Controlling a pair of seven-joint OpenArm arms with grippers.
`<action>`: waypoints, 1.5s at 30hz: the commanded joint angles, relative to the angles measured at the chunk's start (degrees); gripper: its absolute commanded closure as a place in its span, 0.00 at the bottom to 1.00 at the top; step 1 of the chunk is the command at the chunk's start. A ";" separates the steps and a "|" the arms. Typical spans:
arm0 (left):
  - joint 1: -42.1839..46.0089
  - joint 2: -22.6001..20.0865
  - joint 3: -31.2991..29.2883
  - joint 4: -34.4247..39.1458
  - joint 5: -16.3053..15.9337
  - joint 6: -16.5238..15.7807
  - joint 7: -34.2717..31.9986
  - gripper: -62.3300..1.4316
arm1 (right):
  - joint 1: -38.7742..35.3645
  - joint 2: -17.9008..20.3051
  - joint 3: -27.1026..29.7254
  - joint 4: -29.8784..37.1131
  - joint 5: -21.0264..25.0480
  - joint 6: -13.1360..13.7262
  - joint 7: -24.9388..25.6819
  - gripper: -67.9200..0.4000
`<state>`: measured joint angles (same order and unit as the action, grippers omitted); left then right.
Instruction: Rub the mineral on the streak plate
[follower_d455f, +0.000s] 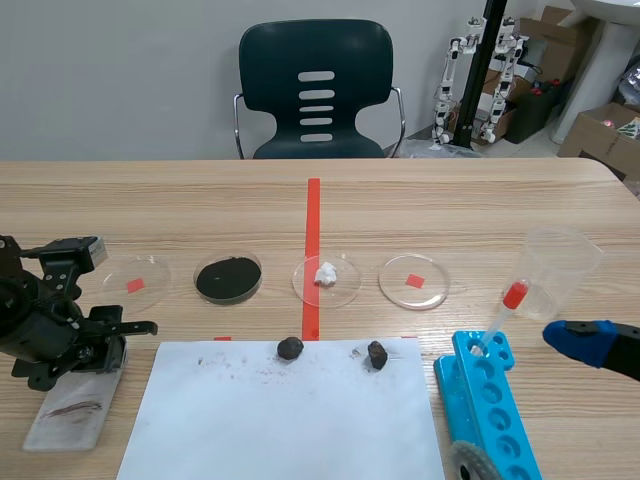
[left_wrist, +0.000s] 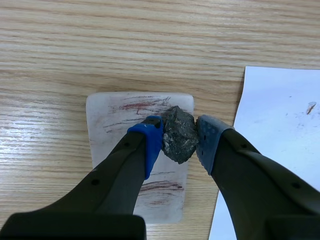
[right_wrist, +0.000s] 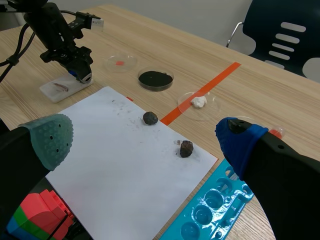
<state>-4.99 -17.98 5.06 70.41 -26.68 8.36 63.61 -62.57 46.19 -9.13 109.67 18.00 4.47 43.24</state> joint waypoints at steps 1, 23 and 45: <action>1.18 1.16 0.50 -0.28 -2.40 -1.01 0.02 0.84 | 0.50 -0.02 0.15 1.18 0.22 0.02 0.90 0.13; 16.61 0.94 -2.93 29.97 9.44 -1.73 -19.87 0.84 | 0.50 -0.02 0.15 1.18 0.22 0.02 0.90 0.13; 43.87 -1.36 -8.63 40.98 11.52 -21.68 -66.18 0.84 | 0.50 0.00 0.15 1.18 0.22 0.02 0.87 0.13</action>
<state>38.79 -18.65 -3.51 109.65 -14.57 -13.63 -1.83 -62.57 46.19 -9.13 109.67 17.98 4.47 43.24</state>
